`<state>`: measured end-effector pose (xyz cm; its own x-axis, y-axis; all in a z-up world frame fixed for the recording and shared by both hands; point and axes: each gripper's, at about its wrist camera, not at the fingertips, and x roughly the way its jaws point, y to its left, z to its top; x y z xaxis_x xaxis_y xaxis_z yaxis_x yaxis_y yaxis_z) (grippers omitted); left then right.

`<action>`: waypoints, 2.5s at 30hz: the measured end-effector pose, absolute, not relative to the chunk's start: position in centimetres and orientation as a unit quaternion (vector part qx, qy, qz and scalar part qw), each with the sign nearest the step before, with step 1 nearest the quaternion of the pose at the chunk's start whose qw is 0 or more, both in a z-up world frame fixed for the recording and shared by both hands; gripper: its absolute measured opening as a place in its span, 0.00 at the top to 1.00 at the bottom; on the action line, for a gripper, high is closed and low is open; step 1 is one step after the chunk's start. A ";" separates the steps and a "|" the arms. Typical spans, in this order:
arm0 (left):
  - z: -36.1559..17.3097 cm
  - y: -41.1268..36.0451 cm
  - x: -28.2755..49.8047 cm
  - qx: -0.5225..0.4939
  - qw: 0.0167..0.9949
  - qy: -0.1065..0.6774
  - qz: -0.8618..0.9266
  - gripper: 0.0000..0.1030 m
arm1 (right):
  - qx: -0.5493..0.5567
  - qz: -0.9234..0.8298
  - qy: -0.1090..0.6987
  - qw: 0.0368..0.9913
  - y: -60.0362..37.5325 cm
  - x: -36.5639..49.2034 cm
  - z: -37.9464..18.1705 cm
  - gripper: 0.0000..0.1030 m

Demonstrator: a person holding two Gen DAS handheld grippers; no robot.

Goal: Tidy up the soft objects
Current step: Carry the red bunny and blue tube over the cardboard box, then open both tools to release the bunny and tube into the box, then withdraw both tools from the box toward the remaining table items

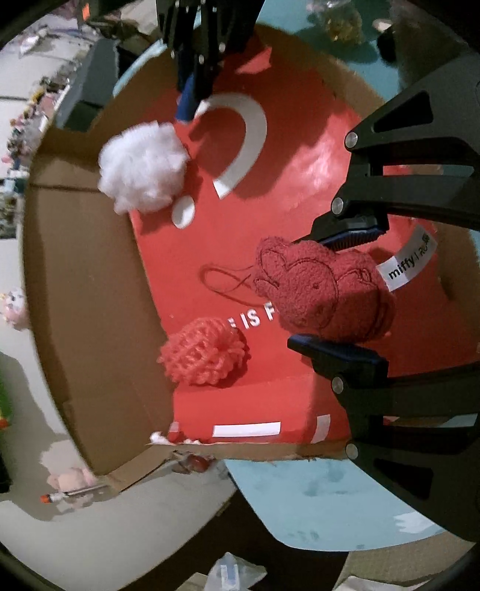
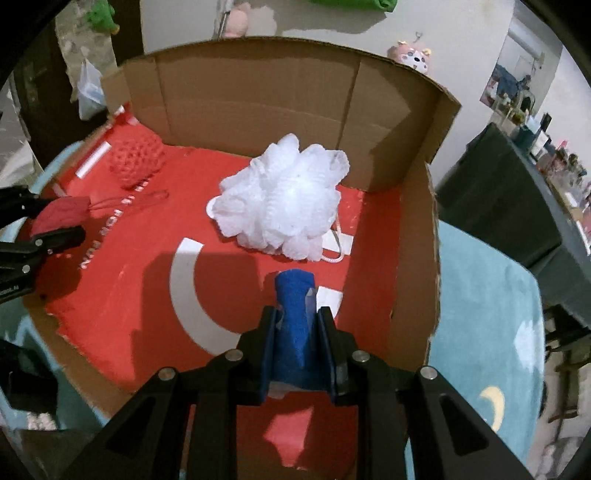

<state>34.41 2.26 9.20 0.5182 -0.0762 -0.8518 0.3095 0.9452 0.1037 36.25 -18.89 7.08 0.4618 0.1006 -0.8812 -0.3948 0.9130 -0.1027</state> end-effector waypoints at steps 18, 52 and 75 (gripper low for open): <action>6.0 2.8 37.8 0.133 0.838 0.525 -0.068 0.58 | -0.197 0.116 0.526 0.819 -18.0 38.8 5.5 0.76; 12.5 3.4 31.5 0.075 0.899 0.424 -0.084 0.24 | -0.124 0.138 0.445 0.876 -19.0 32.3 12.8 0.35; 20.1 1.7 11.7 0.008 0.968 0.235 -0.088 0.08 | -0.078 0.148 0.222 0.961 -22.4 10.7 21.7 0.00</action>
<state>11.67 1.69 20.07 0.8741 -0.1676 -0.4559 0.1748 0.9842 -0.0268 10.71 -22.42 21.72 0.8580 0.2488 -0.4493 -0.3181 0.9443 -0.0846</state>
